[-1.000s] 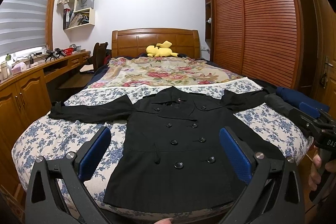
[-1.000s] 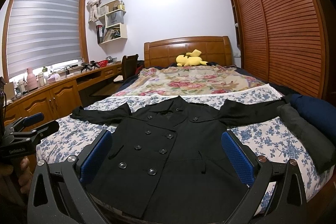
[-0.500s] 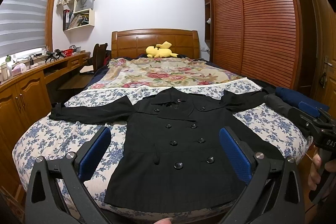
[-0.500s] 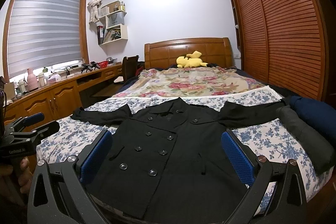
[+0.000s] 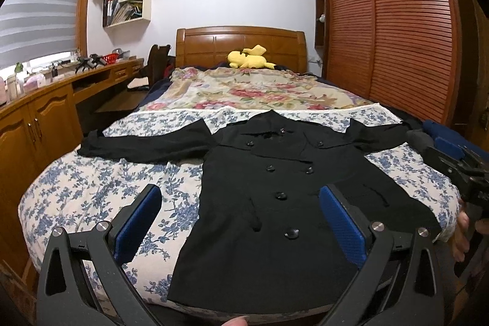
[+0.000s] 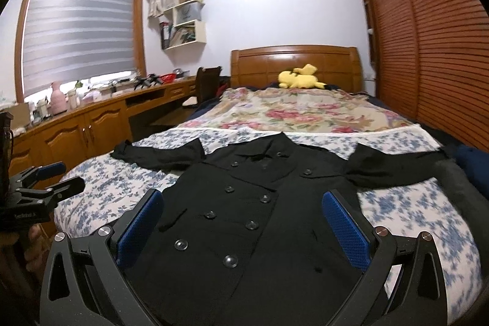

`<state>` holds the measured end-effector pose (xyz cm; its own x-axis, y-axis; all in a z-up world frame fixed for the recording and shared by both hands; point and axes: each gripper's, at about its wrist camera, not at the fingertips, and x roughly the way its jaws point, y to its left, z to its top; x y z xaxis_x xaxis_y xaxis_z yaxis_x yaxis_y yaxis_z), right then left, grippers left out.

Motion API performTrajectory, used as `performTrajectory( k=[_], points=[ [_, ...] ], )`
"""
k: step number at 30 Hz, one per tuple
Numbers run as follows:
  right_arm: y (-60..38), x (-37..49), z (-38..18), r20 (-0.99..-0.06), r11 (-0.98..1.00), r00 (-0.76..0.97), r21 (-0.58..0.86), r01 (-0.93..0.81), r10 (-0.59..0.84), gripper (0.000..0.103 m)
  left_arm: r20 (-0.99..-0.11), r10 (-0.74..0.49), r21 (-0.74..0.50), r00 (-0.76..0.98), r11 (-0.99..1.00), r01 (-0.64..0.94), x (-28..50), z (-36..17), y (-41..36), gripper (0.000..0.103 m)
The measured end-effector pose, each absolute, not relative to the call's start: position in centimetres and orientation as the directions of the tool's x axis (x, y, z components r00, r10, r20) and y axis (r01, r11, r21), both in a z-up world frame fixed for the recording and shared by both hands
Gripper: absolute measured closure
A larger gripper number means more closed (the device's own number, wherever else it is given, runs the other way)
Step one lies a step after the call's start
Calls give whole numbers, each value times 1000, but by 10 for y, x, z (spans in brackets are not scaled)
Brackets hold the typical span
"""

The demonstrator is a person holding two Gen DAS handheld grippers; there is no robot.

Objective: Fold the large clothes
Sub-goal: 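Move the left tool to the coat sleeve cuff and grasp it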

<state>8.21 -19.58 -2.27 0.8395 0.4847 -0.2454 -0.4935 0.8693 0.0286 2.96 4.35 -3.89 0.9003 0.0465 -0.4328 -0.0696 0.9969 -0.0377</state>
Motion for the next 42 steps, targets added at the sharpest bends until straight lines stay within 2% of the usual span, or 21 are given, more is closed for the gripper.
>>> performTrajectory(
  k=[4, 21, 31, 36, 42],
  points=[
    [-177, 120, -27, -286, 831, 794, 20, -555, 537, 0, -462, 67, -44, 884, 994, -99, 43, -51, 57, 0],
    [-118, 231, -40, -335, 749, 702, 18, -662, 628, 0, -532, 139, -32, 835, 983, -184, 86, -84, 100, 0],
    [-117, 282, -89, -492, 705, 599, 43, -708, 631, 1, -591, 141, -72, 794, 971, -226, 119, -97, 139, 0],
    [-134, 284, -82, -483, 702, 601, 41, -711, 637, 1, -641, 141, -86, 755, 963, -253, 146, -110, 175, 9],
    [-126, 276, -82, -469, 702, 621, -2, -712, 628, 1, -650, 224, 12, 726, 959, -285, 189, -128, 205, 11]
  ],
)
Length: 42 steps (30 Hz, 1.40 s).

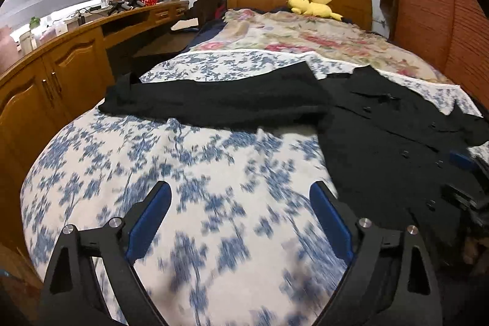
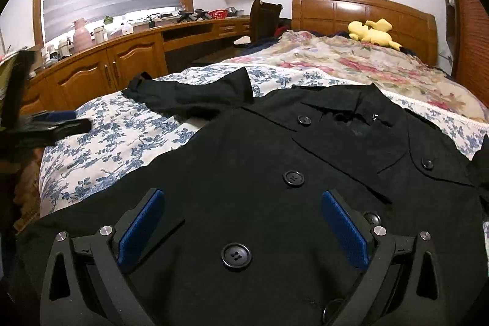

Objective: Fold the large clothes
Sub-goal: 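Move the left tool to the coat sleeve cuff and grasp it, then fold the held sleeve across the coat front with the left tool, release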

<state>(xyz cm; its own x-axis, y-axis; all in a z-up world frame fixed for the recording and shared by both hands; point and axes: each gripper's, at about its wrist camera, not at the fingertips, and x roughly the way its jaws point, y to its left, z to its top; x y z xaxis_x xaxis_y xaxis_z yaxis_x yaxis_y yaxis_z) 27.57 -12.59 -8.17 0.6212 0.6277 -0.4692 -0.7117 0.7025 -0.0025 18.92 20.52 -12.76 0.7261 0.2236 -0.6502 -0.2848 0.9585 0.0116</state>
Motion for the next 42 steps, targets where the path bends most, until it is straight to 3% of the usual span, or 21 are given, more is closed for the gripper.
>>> performTrajectory(
  k=[6, 20, 30, 32, 34, 36, 42],
  points=[
    [-101, 283, -87, -471, 703, 618, 5, -711, 629, 1, -679, 193, -60, 708, 947, -315, 238, -140, 244, 13],
    [-101, 286, -88, -464, 701, 608, 38, -713, 644, 1, -733, 214, -63, 646, 924, -377, 320, -161, 282, 15],
    [-100, 288, -90, -468, 700, 604, 47, -712, 646, 1, -802, 128, -209, 584, 854, -476, 352, -191, 321, 38],
    [-100, 288, -90, -468, 700, 603, 48, -712, 646, 1, -804, 132, -211, 580, 849, -485, 357, -190, 323, 54],
    [-99, 288, -91, -468, 700, 603, 49, -712, 646, 1, -806, 143, -208, 574, 840, -501, 361, -188, 325, 89],
    [-99, 288, -91, -467, 700, 604, 48, -712, 646, 1, -806, 122, -228, 580, 840, -493, 365, -186, 326, 98],
    [-100, 288, -92, -463, 701, 605, 52, -711, 648, 1, -735, 190, -121, 651, 908, -401, 361, -134, 278, 101]
  ],
)
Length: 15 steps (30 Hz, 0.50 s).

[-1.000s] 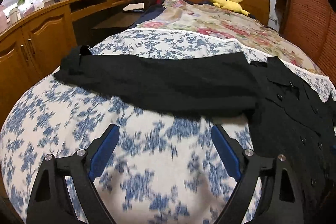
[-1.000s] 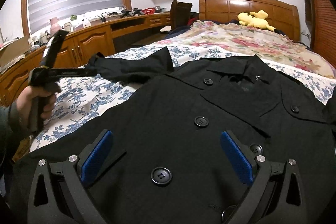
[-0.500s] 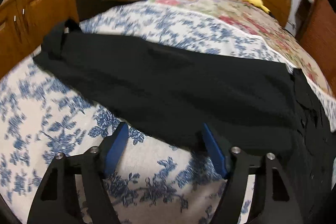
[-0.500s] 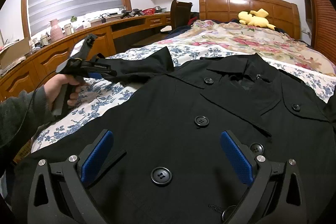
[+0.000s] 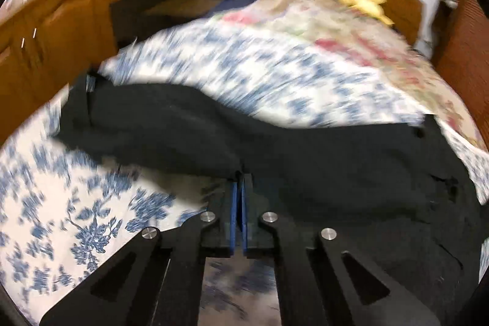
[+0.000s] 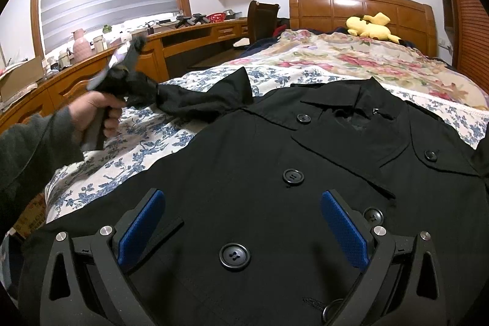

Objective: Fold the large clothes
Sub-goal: 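Fold the held sleeve across the coat front with the left tool, release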

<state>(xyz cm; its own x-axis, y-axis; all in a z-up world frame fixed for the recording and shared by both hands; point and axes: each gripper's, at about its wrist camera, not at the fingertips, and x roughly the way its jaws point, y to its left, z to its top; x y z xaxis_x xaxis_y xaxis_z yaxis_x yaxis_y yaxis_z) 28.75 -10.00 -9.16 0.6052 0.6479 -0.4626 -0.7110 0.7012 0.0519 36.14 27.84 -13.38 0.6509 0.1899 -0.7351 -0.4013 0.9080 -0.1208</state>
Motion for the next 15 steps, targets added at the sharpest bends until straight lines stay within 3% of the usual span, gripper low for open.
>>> performTrajectory(
  k=[10, 15],
  points=[
    [-101, 287, -92, -457, 705, 609, 59, -707, 648, 1, -631, 39, -91, 775, 988, -124, 315, -56, 154, 101],
    [-102, 286, -93, -451, 708, 614, 58, -704, 648, 1, -647, 64, -17, 760, 995, -98, 302, -52, 135, 100]
  ],
)
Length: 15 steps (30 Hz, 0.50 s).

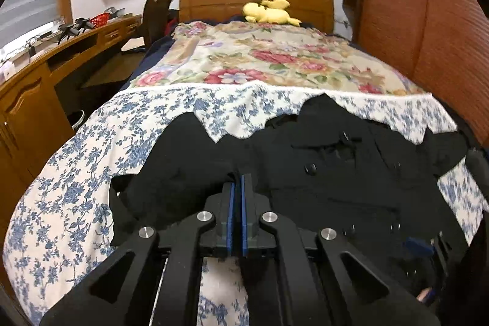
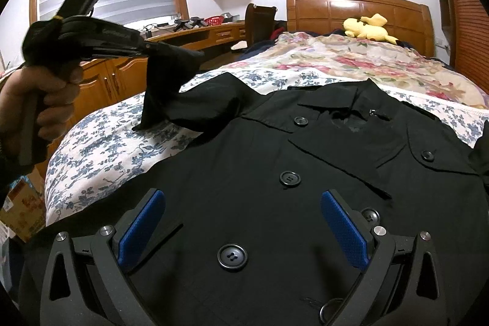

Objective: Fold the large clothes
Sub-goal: 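Fold the held sleeve across the coat front with the left tool, release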

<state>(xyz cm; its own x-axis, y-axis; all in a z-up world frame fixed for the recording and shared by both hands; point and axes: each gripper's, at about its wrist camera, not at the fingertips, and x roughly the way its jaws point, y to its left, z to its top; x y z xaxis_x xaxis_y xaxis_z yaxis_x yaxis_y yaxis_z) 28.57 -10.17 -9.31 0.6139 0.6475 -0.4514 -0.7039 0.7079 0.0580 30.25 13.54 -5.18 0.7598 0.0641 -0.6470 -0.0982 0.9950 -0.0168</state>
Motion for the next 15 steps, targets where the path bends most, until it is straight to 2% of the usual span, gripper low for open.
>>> performTrajectory(
  k=[2, 3, 5, 6, 7, 8, 10, 12, 15],
  points=[
    [-101, 286, -93, -454, 708, 614, 57, -703, 646, 1, -654, 81, 8, 752, 995, -100, 298, -54, 138, 100],
    [-101, 286, -94, -456, 709, 613, 58, -703, 645, 1, -659, 82, 17, 748, 995, -94, 296, -55, 137, 96],
    [-100, 287, -93, -460, 708, 610, 60, -703, 645, 1, -672, 42, -14, 739, 997, -70, 286, -58, 142, 78],
    [-99, 287, -93, -460, 708, 610, 59, -704, 645, 1, -669, 29, -35, 743, 997, -71, 278, -59, 147, 61],
    [-98, 287, -93, -461, 708, 611, 55, -704, 644, 1, -663, 27, -42, 748, 996, -73, 274, -58, 147, 55],
    [-98, 286, -93, -461, 707, 611, 52, -706, 644, 1, -657, 24, -50, 753, 996, -75, 267, -58, 150, 53],
    [-98, 287, -93, -462, 706, 611, 49, -706, 643, 1, -649, 24, -66, 761, 994, -88, 257, -56, 158, 44],
    [-99, 287, -92, -460, 707, 612, 49, -706, 643, 1, -633, 42, -73, 773, 991, -113, 247, -57, 170, 29],
    [-99, 287, -93, -460, 707, 613, 47, -705, 642, 1, -640, 86, -61, 763, 985, -162, 247, -64, 192, 27]
  ],
)
